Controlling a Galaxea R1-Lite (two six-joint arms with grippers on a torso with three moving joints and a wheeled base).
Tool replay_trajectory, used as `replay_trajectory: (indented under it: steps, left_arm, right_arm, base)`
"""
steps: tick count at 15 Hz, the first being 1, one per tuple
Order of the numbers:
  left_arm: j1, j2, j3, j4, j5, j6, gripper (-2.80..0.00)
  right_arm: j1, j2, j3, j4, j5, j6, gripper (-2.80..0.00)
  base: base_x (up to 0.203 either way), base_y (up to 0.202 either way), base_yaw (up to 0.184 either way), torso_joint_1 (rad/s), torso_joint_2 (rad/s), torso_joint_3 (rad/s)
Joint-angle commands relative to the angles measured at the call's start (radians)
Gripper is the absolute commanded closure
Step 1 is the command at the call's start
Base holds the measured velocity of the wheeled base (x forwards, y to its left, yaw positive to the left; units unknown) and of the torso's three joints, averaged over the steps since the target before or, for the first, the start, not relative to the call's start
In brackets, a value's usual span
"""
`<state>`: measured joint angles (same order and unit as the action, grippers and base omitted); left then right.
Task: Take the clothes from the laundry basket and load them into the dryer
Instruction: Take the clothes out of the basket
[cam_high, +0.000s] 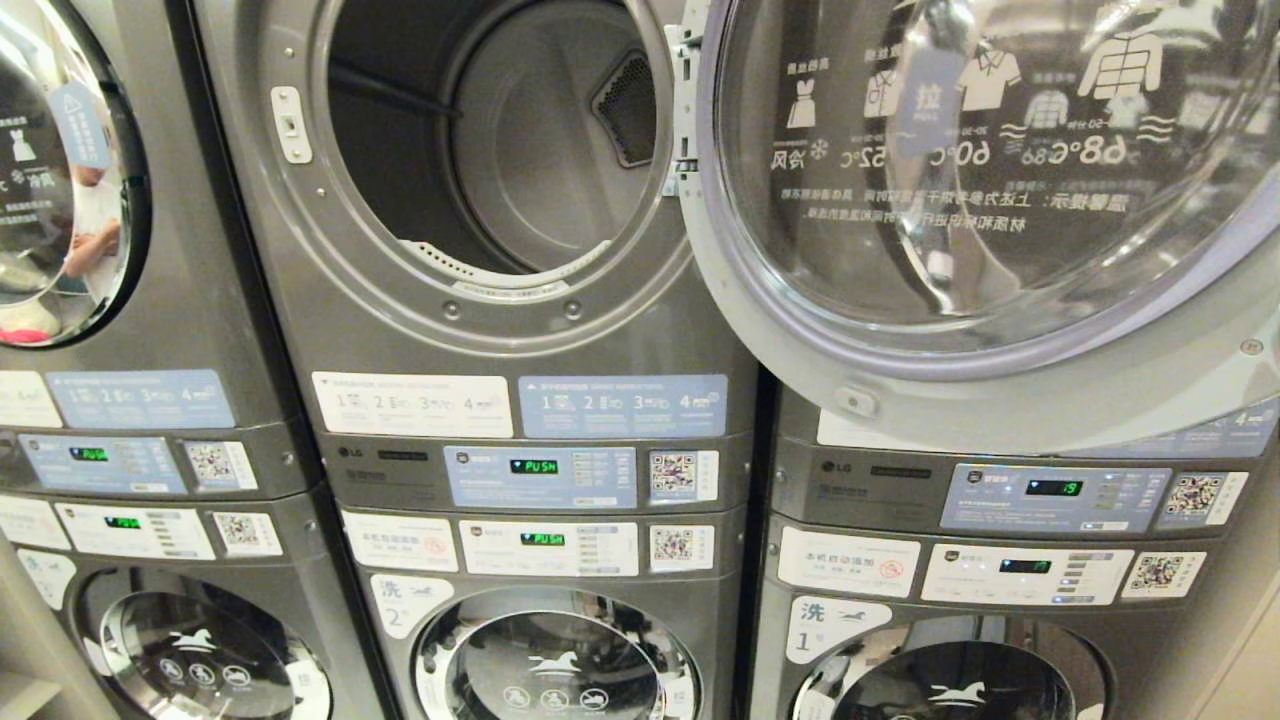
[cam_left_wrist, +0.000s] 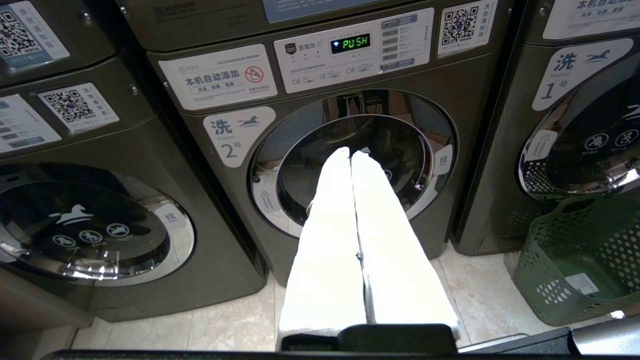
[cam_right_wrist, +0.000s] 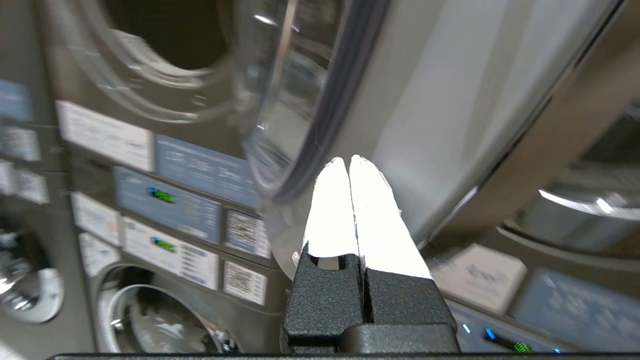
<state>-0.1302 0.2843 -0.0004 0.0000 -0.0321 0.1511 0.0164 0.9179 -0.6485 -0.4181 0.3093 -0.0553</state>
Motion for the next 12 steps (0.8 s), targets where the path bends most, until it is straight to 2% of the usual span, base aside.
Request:
replay_trajectory:
  steps: [1,4,6,8,10,12]
  left_arm:
    - [0.000,0.000,-0.001,0.000,-0.002,0.001,0.00]
    - [-0.002,0.000,-0.001,0.000,-0.008,-0.019,0.00]
    - [-0.002,0.000,-0.001,0.002,-0.009,-0.045,0.00]
    - [-0.031,0.000,-0.001,0.001,-0.009,-0.045,0.00]
    - [-0.079,-0.001,-0.001,0.002,-0.008,-0.045,0.00]
    - [-0.080,-0.002,0.000,0.000,0.011,-0.044,0.00]
  right_arm:
    - [0.001,0.013,0.016,-0.004,-0.047,0.000,0.00]
    - [0.000,0.058,0.020,-0.006,-0.127,0.001,0.00]
    - [0.002,0.052,0.017,-0.007,-0.130,0.002,0.00]
    - [0.001,-0.005,0.038,0.004,-0.140,0.003,0.00]
    - [0.001,-0.078,0.148,0.012,-0.165,0.002,0.00]
    - [0.001,-0.148,0.288,0.014,-0.177,0.000,0.00]
  base:
    - [0.000,0.000,0.000,0.000,0.00,0.000]
    - [0.000,0.000,0.000,0.000,0.00,0.000]
    - [0.000,0.000,0.000,0.000,0.00,0.000]
    - [0.000,0.000,0.000,0.000,0.00,0.000]
    - [0.000,0.000,0.000,0.000,0.00,0.000]
    - [0.000,0.000,0.000,0.000,0.00,0.000]
